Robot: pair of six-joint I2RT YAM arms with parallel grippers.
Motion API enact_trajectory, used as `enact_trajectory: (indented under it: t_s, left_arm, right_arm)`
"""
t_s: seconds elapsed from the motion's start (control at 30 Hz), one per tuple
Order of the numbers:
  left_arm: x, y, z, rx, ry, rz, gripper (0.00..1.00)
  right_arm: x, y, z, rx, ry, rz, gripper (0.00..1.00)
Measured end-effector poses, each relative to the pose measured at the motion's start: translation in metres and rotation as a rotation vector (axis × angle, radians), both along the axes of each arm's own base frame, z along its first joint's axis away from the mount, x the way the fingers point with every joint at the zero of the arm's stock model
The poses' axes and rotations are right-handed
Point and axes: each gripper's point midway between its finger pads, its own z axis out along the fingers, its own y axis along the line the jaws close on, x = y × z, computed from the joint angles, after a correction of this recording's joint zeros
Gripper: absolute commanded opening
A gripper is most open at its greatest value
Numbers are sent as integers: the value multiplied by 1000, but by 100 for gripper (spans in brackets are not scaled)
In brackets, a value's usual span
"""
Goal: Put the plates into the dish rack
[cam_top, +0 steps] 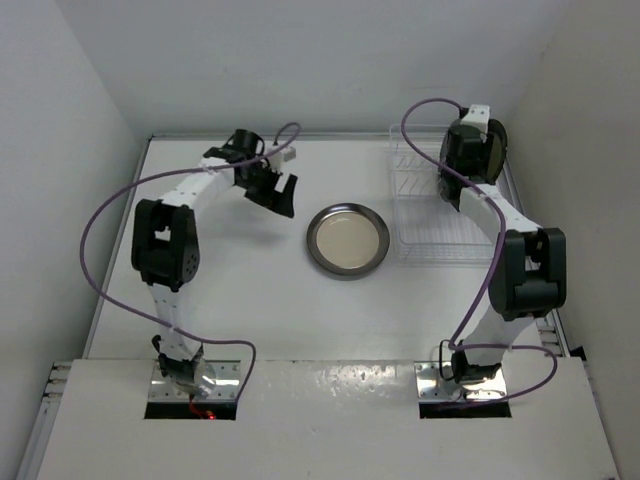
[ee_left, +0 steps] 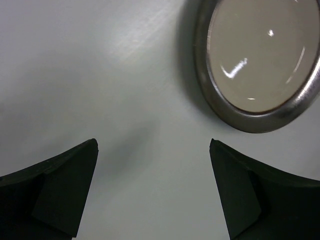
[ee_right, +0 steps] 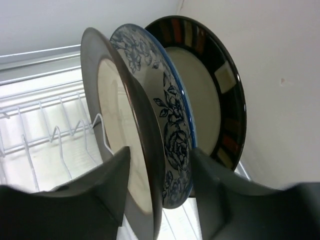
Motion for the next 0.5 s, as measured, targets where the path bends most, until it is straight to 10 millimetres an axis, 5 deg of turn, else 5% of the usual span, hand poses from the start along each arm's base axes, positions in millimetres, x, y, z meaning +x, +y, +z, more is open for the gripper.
enact_trajectory:
  t_s: [0.13, 0.27, 0.33, 0.5]
  left_arm:
    - [-23, -38, -43, -43, 130, -93, 99]
    - [-33, -48, -76, -36, 224, -92, 99]
    - [-29, -50, -84, -41, 244, -77, 99]
    - [-20, -66, -82, -123, 260, -71, 97]
  right_arm:
    - [-2, 1, -4, 27, 2, -10, 69]
    - [-5, 3, -7, 48, 23, 1, 86]
    - [-10, 6, -4, 60, 34, 17, 98]
    - [-20, 10, 28, 80, 7, 41, 99]
